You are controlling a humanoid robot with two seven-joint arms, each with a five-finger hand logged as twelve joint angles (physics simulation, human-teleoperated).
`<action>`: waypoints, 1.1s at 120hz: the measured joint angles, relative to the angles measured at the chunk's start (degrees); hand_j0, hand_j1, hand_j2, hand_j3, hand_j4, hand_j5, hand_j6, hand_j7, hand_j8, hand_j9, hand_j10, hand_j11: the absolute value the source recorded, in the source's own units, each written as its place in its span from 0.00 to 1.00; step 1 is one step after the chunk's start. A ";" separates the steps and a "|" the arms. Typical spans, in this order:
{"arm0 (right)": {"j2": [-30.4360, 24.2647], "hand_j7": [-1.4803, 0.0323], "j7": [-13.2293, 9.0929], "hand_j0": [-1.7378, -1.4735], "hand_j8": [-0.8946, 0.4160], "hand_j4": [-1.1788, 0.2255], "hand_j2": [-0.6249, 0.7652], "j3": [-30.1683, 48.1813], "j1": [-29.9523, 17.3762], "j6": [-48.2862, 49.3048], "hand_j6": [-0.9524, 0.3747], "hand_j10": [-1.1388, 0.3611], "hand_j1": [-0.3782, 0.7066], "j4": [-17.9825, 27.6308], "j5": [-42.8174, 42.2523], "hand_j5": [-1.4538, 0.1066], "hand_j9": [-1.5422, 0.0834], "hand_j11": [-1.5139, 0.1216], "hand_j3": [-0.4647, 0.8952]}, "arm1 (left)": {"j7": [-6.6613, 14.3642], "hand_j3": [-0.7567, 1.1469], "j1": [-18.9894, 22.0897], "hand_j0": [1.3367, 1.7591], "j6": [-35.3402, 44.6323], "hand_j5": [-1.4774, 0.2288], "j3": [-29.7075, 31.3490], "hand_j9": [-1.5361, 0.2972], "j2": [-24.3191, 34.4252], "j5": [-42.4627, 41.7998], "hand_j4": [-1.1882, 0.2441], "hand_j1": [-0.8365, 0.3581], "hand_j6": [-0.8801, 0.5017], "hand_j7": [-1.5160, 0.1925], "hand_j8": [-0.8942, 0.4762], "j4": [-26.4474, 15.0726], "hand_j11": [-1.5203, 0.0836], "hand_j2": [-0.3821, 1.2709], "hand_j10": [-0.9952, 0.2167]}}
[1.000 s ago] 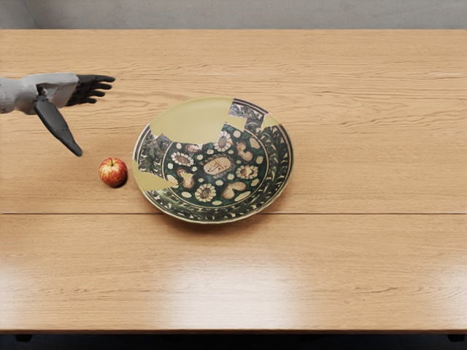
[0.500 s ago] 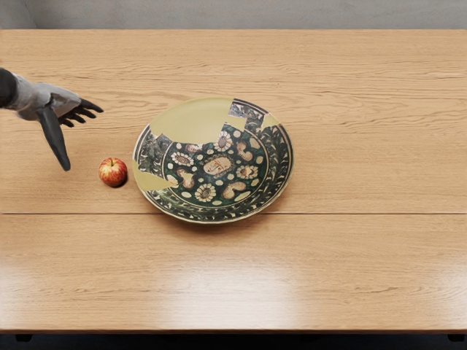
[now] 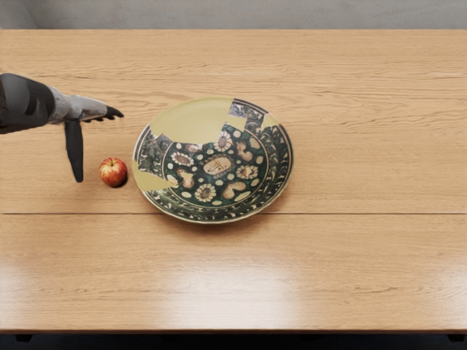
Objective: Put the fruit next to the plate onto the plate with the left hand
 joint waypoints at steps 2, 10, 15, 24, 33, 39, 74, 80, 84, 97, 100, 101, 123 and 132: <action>0.00 0.97 0.00 0.30 0.67 0.83 0.45 0.00 0.00 0.00 0.71 0.75 0.04 0.00 0.00 0.92 0.94 0.92 0.34 | 0.00 0.40 0.17 0.76 0.71 0.87 0.02 0.84 -0.07 0.06 0.83 0.99 0.63 0.89 0.65 -0.06 0.95 0.23 0.82; 0.00 0.97 0.00 0.30 0.67 0.83 0.45 0.00 0.00 0.00 0.71 0.75 0.04 0.00 0.00 0.92 0.94 0.92 0.34 | 0.02 0.40 0.97 0.76 3.08 0.87 0.01 0.84 -0.22 0.21 0.83 0.99 0.63 0.89 0.65 -0.24 0.95 0.23 0.82; 0.00 0.97 0.00 0.30 0.67 0.83 0.45 0.00 0.00 0.00 0.71 0.75 0.04 0.00 0.00 0.92 0.94 0.92 0.34 | 0.02 0.40 1.39 0.76 4.35 0.87 -0.01 0.84 -0.28 0.22 0.83 0.99 0.63 0.89 0.65 -0.35 0.95 0.23 0.82; 0.00 0.97 0.00 0.30 0.67 0.83 0.45 0.01 0.00 0.00 0.71 0.75 0.04 0.00 0.00 0.92 0.94 0.92 0.34 | 0.03 0.40 1.78 0.76 6.35 0.87 -0.01 0.84 -0.28 0.05 0.83 0.99 0.63 0.89 0.65 -1.45 0.95 0.23 0.82; 0.00 0.97 0.00 0.30 0.67 0.83 0.45 0.01 0.00 0.00 0.71 0.75 0.04 -0.01 0.00 0.92 0.94 0.92 0.34 | 0.03 0.40 3.11 0.76 7.72 0.87 0.14 0.84 -0.28 -0.14 0.83 0.99 0.63 0.89 0.65 -2.85 0.95 0.23 0.82; 0.00 0.97 0.00 0.30 0.67 0.83 0.45 0.04 0.02 0.00 0.71 0.75 0.04 -0.01 0.00 0.92 0.94 0.92 0.34 | 0.03 0.40 3.79 0.76 8.22 0.87 0.19 0.84 0.25 -0.21 0.83 0.99 0.63 0.89 0.65 -3.83 0.95 0.23 0.82; 0.00 0.97 0.00 0.30 0.67 0.83 0.45 0.09 0.09 0.00 0.71 0.75 0.04 -0.08 0.00 0.92 0.94 0.92 0.34 | 0.03 0.40 7.96 0.76 13.49 0.86 0.36 0.83 1.53 4.36 0.82 0.99 0.63 0.88 0.64 -6.96 0.94 0.23 0.81; 0.00 0.97 0.00 0.30 0.67 0.83 0.45 0.09 0.12 0.00 0.71 0.75 0.04 -0.08 0.00 0.92 0.94 0.92 0.34 | 0.03 0.40 8.12 0.76 14.63 0.86 0.51 0.83 1.40 5.43 0.82 0.98 0.62 0.88 0.64 -7.06 0.94 0.23 0.81; 0.00 0.97 0.00 0.30 0.67 0.83 0.45 0.09 0.13 0.00 0.71 0.75 0.04 -0.08 0.00 0.92 0.94 0.92 0.34 | 0.03 0.40 9.39 0.76 15.51 0.85 0.58 0.83 1.02 7.00 0.82 0.98 0.62 0.87 0.64 -7.11 0.93 0.23 0.80; 0.00 0.97 0.00 0.30 0.67 0.83 0.45 0.09 0.16 0.00 0.71 0.75 0.04 -0.07 0.00 0.92 0.94 0.92 0.34 | 0.03 0.40 10.81 0.76 18.03 0.84 0.66 0.82 0.95 10.34 0.81 0.97 0.61 0.87 0.63 -7.21 0.93 0.24 0.80; 0.00 0.97 0.00 0.30 0.67 0.83 0.45 0.10 0.16 0.00 0.71 0.75 0.04 -0.07 0.00 0.92 0.94 0.92 0.34 | 0.03 0.40 10.87 0.76 18.50 0.84 0.66 0.82 0.72 10.73 0.81 0.96 0.61 0.87 0.63 -7.24 0.92 0.24 0.79; 0.00 0.97 0.00 0.30 0.67 0.83 0.45 0.10 0.16 0.00 0.71 0.75 0.04 -0.08 0.00 0.92 0.94 0.92 0.34 | 0.03 0.40 10.88 0.76 18.64 0.84 0.66 0.82 0.62 10.83 0.81 0.96 0.61 0.86 0.63 -7.26 0.92 0.24 0.79; 0.00 0.97 0.00 0.30 0.67 0.83 0.45 0.09 0.17 0.00 0.71 0.75 0.04 -0.08 0.00 0.92 0.94 0.92 0.34 | 0.03 0.40 11.70 0.76 20.60 0.82 0.65 0.80 -0.28 11.95 0.79 0.94 0.59 0.85 0.61 -7.60 0.90 0.24 0.77; 0.00 0.97 0.00 0.30 0.67 0.83 0.45 0.09 0.18 0.00 0.71 0.75 0.04 -0.08 0.00 0.92 0.94 0.92 0.34 | 0.03 0.40 12.36 0.76 21.32 0.81 0.68 0.79 -0.40 12.13 0.78 0.93 0.58 0.84 0.60 -7.64 0.89 0.24 0.76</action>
